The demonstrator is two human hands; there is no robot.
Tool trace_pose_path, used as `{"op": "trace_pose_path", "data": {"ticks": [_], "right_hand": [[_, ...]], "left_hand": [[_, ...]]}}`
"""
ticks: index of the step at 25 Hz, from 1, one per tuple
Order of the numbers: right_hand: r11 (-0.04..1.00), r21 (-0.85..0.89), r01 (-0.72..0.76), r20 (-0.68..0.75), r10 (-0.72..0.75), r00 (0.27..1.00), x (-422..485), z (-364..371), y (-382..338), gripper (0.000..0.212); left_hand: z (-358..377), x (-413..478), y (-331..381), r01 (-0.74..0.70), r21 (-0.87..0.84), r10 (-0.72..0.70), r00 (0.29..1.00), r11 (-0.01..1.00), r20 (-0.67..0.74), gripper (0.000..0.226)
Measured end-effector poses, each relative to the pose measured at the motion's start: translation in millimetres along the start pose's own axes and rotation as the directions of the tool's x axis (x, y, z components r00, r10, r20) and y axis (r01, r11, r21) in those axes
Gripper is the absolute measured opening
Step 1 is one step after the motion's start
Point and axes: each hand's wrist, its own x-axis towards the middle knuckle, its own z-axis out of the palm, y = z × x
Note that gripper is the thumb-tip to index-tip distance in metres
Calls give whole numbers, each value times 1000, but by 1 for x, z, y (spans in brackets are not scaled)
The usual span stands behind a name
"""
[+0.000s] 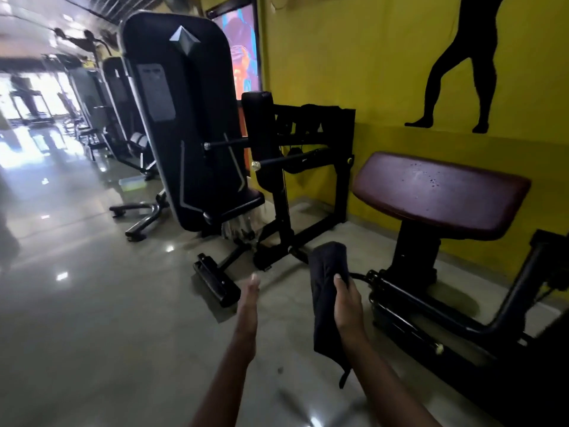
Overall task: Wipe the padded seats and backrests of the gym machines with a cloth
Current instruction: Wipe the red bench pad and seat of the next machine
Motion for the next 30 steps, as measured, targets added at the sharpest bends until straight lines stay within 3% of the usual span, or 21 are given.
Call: {"op": "trace_pose_path", "data": {"ticks": [7,11,14,17,19,24,27,30], "right_hand": [[999,37,30,-103,-27,994,161,139,-4,36],[992,36,119,-266,-105,958,250,187,-9,32],[986,49,158,-478,-115,871,301,201,-20,26],[979,26,201,-671,-132,729,342,205,-37,27],[973,15,229,-760,-138,635,364,198,-41,30],[973,-53,227,-878,-153,454,422,155,-40,34],[975,-56,217,-911,-139,388,471,122,-43,38],[973,-178,147,-925,-217,312,530,86,-60,38]], "left_hand": [[-39,215,43,8,13,-9,997,1000,83,53],[-34,349,64,-25,22,20,972,999,235,52],[-10,421,83,15,31,-26,922,999,386,46],[36,490,93,-37,94,-21,831,995,556,34],[74,524,91,-49,113,-36,762,992,646,42],[161,576,86,-32,137,-93,583,990,807,52],[218,606,85,-25,140,-101,568,990,817,54],[269,640,83,-35,164,-116,562,986,819,56]]}}
